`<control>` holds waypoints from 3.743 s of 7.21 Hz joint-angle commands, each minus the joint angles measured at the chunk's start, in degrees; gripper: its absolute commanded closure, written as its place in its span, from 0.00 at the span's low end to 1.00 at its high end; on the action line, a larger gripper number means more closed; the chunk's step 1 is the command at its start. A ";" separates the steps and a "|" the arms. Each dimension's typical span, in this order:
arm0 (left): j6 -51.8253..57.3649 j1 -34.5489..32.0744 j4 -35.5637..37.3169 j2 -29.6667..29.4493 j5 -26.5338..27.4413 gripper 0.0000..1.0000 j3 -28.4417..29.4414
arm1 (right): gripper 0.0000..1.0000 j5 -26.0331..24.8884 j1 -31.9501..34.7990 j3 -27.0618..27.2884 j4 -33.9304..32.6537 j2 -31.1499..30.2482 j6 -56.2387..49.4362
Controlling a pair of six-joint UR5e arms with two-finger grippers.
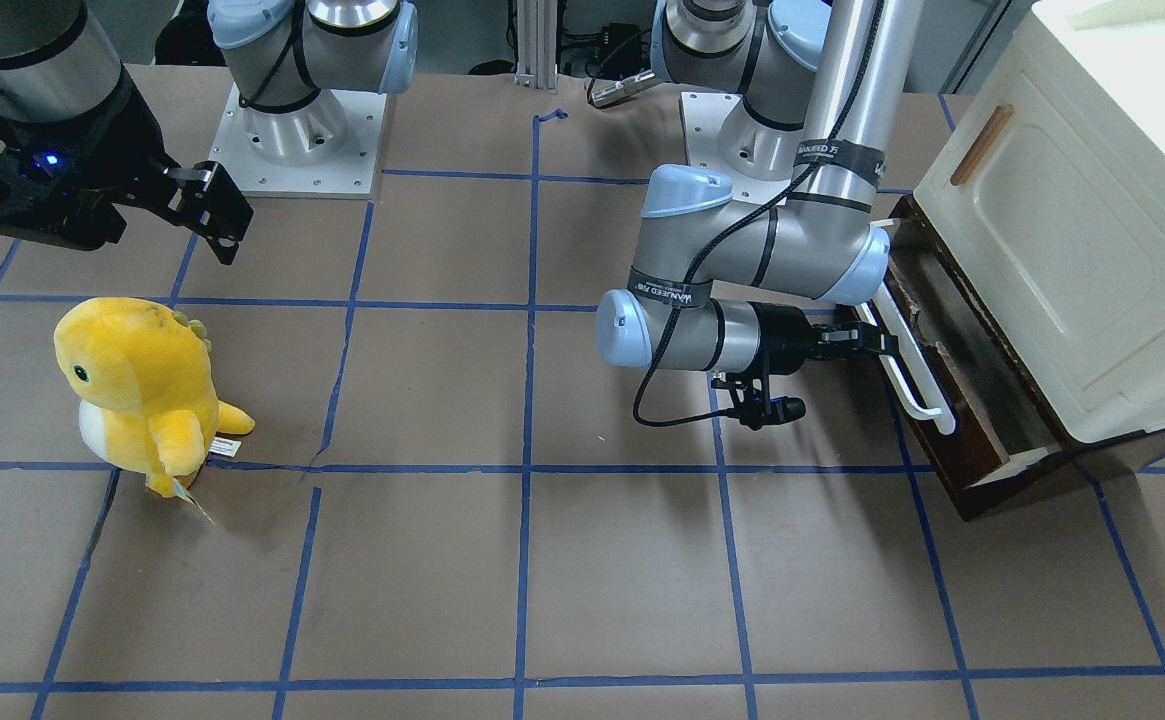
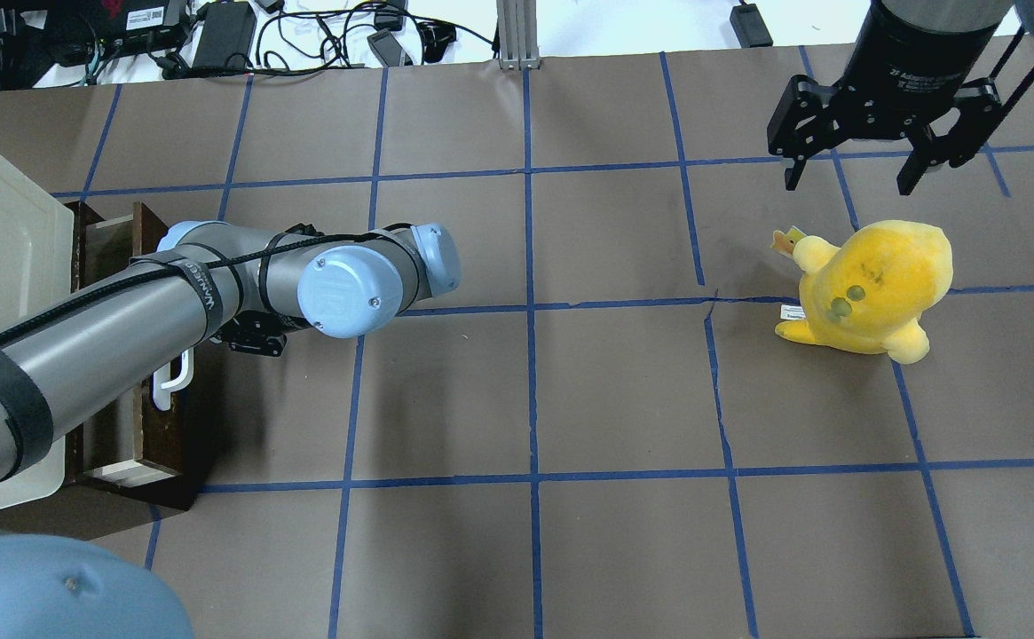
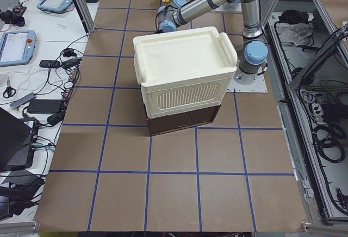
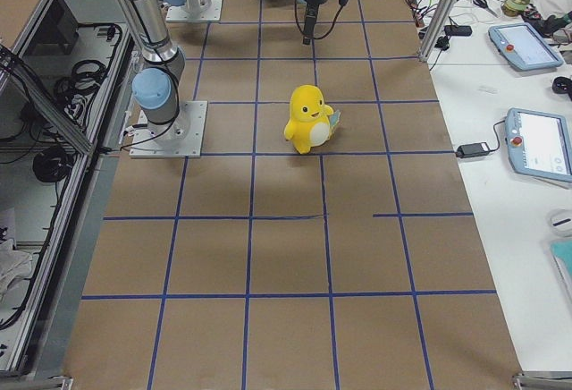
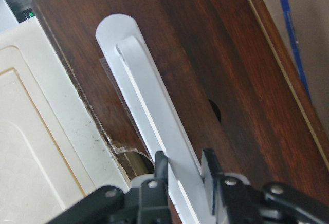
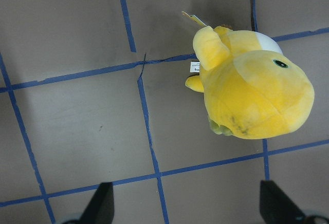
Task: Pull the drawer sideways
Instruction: 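Pull the handle with the left gripper, sliding the drawer out sideways, then keep pulling the drawer farther open with the left gripper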
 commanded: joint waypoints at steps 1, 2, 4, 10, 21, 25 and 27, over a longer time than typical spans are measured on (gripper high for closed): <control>0.12 -1.55 0.05 -0.20 0.03 0.99 0.06 | 0.00 0.00 0.00 0.00 0.00 0.00 0.00; 0.29 -1.56 0.05 -0.28 -0.05 0.99 0.06 | 0.00 0.00 0.00 0.00 0.00 0.00 0.00; 0.65 -1.56 0.67 -0.90 0.12 0.99 0.24 | 0.00 0.00 0.00 0.00 0.09 0.00 0.00; 0.56 -2.25 0.58 -2.04 -0.14 0.99 1.73 | 0.00 0.00 0.00 0.00 0.00 0.00 0.00; 0.47 -7.36 0.58 -1.96 -0.50 0.99 2.08 | 0.00 0.00 0.00 0.00 0.09 0.00 0.00; 0.91 -7.36 0.76 -2.83 -0.49 0.97 3.93 | 0.00 0.00 -0.08 0.00 0.00 0.00 0.00; -0.05 -7.36 0.93 -2.66 -0.49 0.00 3.93 | 0.00 0.00 0.00 0.00 0.00 0.00 0.00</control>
